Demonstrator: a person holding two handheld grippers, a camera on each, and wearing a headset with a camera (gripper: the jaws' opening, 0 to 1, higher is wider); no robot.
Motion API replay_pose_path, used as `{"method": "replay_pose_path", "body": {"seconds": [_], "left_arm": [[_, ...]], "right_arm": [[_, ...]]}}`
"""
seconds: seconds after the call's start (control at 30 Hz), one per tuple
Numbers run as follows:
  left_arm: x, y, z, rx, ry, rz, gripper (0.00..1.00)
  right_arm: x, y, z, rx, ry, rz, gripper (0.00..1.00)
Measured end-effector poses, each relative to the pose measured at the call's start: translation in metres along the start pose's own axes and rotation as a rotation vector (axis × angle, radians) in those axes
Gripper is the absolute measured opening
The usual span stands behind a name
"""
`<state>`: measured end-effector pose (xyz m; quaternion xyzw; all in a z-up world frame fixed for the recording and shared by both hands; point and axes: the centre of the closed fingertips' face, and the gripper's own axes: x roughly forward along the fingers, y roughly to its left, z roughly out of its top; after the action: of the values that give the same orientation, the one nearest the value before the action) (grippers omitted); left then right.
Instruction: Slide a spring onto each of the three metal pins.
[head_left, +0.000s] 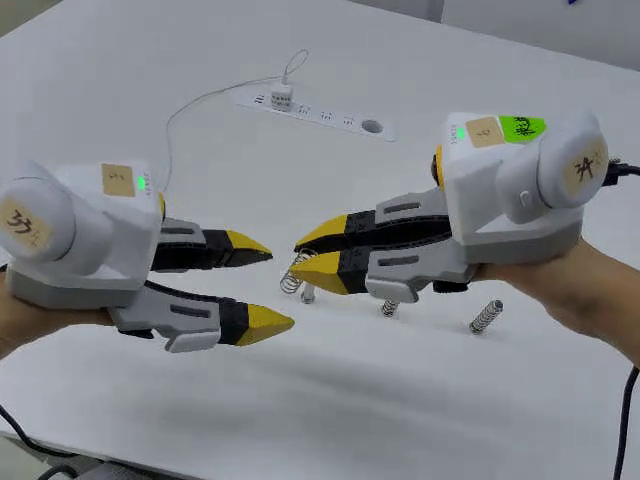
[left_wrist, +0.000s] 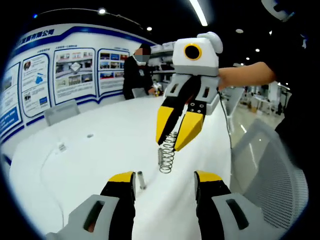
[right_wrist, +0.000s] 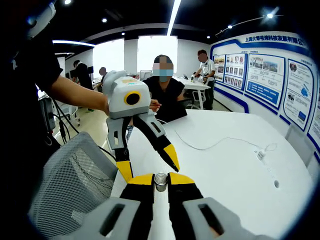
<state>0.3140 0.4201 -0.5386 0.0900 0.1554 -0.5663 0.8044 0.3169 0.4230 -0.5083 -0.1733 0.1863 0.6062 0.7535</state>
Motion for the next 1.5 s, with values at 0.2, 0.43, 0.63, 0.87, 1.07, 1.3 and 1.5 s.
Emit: {"method": "replay_pose_path", "body": {"seconds": [0.2,0.43,0.63,0.87,1.07,1.3,1.5], "left_arm": [[-0.011,0.014,-0.004,-0.023,0.004,0.050,0.58],[-0.017,0.022,-0.007,-0.045,0.011,0.090,0.71],[-0.018,0.024,-0.012,-0.069,0.018,0.103,0.78],[-0.020,0.028,-0.012,-0.094,0.003,0.120,0.87],[-0.022,0.038,-0.014,-0.114,0.000,0.169,1.00],[-0.024,0.041,-0.015,-0.123,-0.002,0.177,1.00],[-0.023,0.042,-0.019,-0.126,0.011,0.175,1.00]], "right_arm": [[-0.004,-0.019,-0.006,0.010,0.016,-0.048,0.10],[-0.006,-0.041,-0.018,0.028,0.046,-0.106,0.10],[-0.006,-0.058,-0.031,0.049,0.079,-0.162,0.10],[0.004,-0.068,-0.045,0.078,0.113,-0.188,0.10],[0.018,-0.072,-0.058,0.107,0.143,-0.180,0.11],[0.025,-0.075,-0.069,0.155,0.162,-0.173,0.11],[0.031,-0.075,-0.078,0.148,0.191,-0.165,0.11]]}}
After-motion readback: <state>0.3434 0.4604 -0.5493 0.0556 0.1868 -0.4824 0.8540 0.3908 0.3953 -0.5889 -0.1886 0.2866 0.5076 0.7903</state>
